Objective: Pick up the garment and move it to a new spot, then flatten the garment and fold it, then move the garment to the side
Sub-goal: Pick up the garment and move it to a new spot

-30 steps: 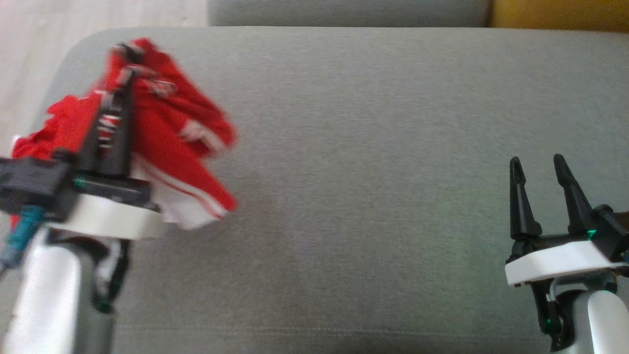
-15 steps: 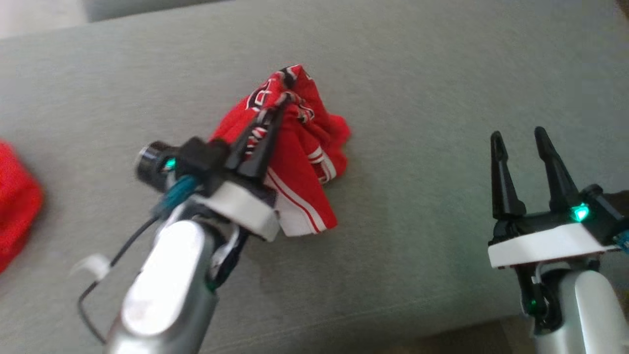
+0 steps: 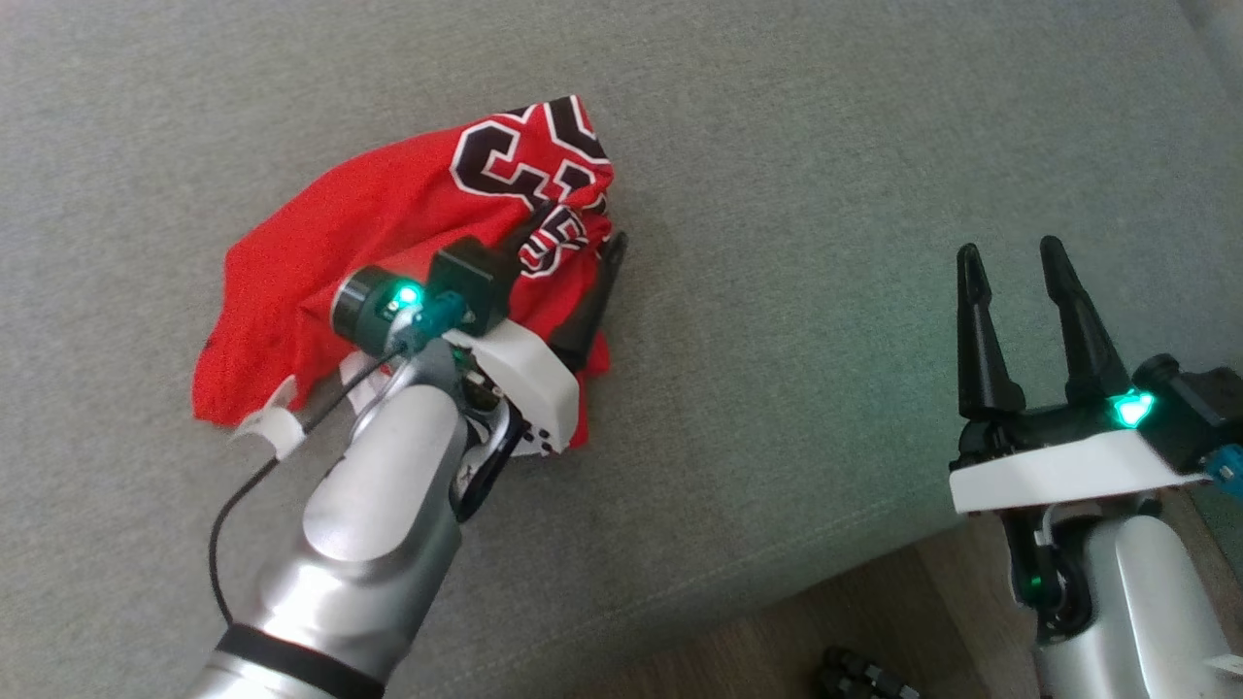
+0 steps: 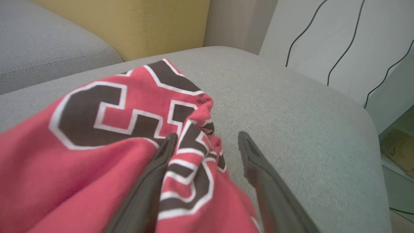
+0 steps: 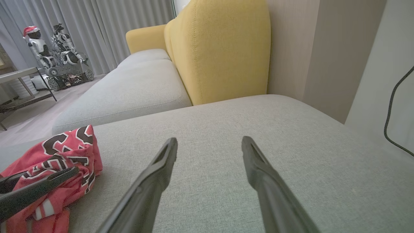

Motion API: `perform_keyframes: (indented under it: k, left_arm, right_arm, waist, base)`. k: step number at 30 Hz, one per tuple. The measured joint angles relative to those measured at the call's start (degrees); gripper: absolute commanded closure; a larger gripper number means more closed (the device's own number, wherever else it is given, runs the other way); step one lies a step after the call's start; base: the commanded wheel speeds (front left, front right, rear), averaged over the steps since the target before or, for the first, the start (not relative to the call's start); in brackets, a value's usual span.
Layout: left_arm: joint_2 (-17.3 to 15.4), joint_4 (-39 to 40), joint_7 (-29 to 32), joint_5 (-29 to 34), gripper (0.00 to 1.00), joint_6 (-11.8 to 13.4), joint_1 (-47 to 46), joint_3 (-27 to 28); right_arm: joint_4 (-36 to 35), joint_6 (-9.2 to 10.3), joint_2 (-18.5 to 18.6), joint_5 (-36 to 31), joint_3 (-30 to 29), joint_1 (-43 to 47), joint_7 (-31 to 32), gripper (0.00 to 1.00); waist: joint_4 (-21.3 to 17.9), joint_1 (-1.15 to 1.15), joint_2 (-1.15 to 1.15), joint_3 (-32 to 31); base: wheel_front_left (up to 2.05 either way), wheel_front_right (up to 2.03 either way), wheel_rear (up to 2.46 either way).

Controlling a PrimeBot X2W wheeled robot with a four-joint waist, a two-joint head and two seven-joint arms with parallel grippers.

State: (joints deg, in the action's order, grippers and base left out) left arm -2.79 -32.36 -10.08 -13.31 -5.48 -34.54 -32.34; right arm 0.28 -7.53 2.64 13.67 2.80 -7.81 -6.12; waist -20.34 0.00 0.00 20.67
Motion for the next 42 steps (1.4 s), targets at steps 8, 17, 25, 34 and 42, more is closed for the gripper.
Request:
perform_keyframes:
  k: [8,17,25,34,42]
  left_arm:
    - [0.1,2.49,-3.64,-2.53,0.0,2.75,0.47,-1.2]
    - [-2.67,9.23,-4.21,-3.59,0.0,7.88,6.17,4.3]
    - [-8.92,13.96,-4.42,-5.54,0.0,10.02,13.2,10.76]
    - [-13.21,19.24,-4.46,-7.19,0.0,10.5,22.19,13.26]
    - [-14.78,23.58,-3.23,-8.06,0.0,11.36,27.52,13.82]
  right_arm:
    - [0.52,0.0,-0.01,-1.54,-1.49,0.07,0.16,0.0]
    - [0.38,0.0,0.0,-3.47,-3.36,0.46,2.61,0.0]
    - [0.48,0.0,-0.01,-5.06,-3.72,2.29,4.35,0.0]
    - [0.77,0.0,-0.01,-5.79,-3.23,4.93,6.04,0.0]
    - [0.64,0.0,-0.02,-6.2,-2.41,7.66,7.46,0.0]
  waist:
    - [4.54,0.0,0.0,-2.98]
    - [12.11,0.0,0.0,-6.79]
    - [18.2,0.0,0.0,-10.57]
    - [20.82,0.0,0.0,-15.36]
    - [20.64,0.0,0.0,-19.06]
  base:
    - [0.0,0.0,0.0]
    - [0.0,0.0,0.0]
    - [0.0,0.0,0.0]
    - [0.0,0.0,0.0]
    - [0.0,0.0,0.0]
